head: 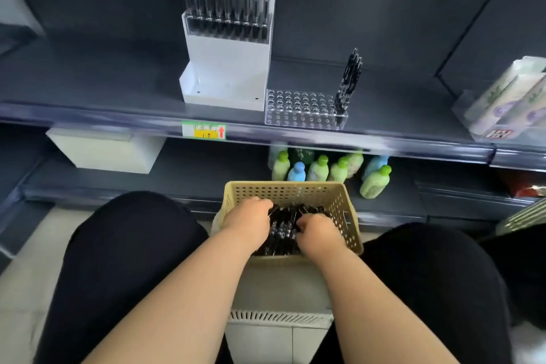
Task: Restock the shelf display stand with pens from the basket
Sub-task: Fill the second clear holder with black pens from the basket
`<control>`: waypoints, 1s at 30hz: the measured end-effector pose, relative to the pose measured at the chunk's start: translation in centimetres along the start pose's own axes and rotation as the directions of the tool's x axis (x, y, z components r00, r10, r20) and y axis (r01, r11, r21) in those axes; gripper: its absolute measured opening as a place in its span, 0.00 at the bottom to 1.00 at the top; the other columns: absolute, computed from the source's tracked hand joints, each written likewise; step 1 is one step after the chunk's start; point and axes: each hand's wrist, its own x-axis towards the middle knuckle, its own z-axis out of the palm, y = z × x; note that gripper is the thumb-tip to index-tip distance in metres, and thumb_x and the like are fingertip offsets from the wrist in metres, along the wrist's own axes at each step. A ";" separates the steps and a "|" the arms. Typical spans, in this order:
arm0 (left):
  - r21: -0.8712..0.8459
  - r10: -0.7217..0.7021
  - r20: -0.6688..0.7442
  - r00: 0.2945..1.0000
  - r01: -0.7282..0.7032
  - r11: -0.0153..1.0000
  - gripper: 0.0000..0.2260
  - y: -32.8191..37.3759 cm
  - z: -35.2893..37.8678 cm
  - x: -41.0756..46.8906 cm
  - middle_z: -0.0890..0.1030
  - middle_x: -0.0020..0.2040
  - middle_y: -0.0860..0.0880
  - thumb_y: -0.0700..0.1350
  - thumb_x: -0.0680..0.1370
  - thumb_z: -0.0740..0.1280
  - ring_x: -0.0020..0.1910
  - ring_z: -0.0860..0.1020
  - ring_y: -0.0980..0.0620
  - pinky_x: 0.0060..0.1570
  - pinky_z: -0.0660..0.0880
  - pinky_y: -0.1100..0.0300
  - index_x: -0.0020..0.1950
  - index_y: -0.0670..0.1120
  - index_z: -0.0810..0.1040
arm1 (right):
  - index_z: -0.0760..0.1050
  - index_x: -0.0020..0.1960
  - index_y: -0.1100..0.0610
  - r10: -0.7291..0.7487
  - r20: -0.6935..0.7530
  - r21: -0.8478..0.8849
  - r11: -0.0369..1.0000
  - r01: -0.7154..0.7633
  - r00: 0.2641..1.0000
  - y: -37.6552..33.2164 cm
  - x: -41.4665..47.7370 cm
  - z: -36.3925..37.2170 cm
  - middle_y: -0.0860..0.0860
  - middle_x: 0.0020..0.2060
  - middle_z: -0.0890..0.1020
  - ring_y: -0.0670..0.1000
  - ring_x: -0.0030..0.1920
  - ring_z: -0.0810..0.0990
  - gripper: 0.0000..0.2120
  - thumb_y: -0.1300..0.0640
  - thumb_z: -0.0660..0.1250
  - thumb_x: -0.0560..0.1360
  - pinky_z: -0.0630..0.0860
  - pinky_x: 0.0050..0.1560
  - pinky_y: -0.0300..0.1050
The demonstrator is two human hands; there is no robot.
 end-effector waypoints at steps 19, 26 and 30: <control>-0.052 -0.147 0.252 0.956 0.165 0.985 0.12 0.9 8.3 3.2 0.77 0.59 0.44 0.40 0.77 0.61 0.57 0.76 0.43 0.56 0.73 0.53 0.59 0.46 0.76 | 0.74 0.60 0.57 0.221 0.125 0.006 0.975 -0.223 0.967 1.5 3.8 5.4 0.56 0.56 0.79 0.57 0.57 0.77 0.14 0.59 0.62 0.75 0.76 0.55 0.47; -0.140 -0.341 0.344 0.875 0.407 0.903 0.16 1.9 10.0 6.0 0.78 0.61 0.41 0.41 0.78 0.55 0.60 0.75 0.42 0.59 0.71 0.55 0.59 0.40 0.77 | 0.67 0.63 0.62 0.368 0.198 0.135 0.908 -0.397 0.909 1.7 7.4 6.4 0.60 0.61 0.75 0.59 0.62 0.74 0.18 0.57 0.62 0.76 0.72 0.57 0.45; -0.120 -0.369 0.353 0.860 0.433 0.893 0.14 2.7 9.2 6.6 0.77 0.62 0.41 0.36 0.78 0.56 0.61 0.75 0.42 0.56 0.72 0.55 0.62 0.39 0.75 | 0.71 0.62 0.65 0.396 0.275 0.266 0.845 -0.465 0.876 2.1 8.2 6.7 0.59 0.57 0.78 0.58 0.56 0.78 0.17 0.58 0.62 0.76 0.71 0.45 0.42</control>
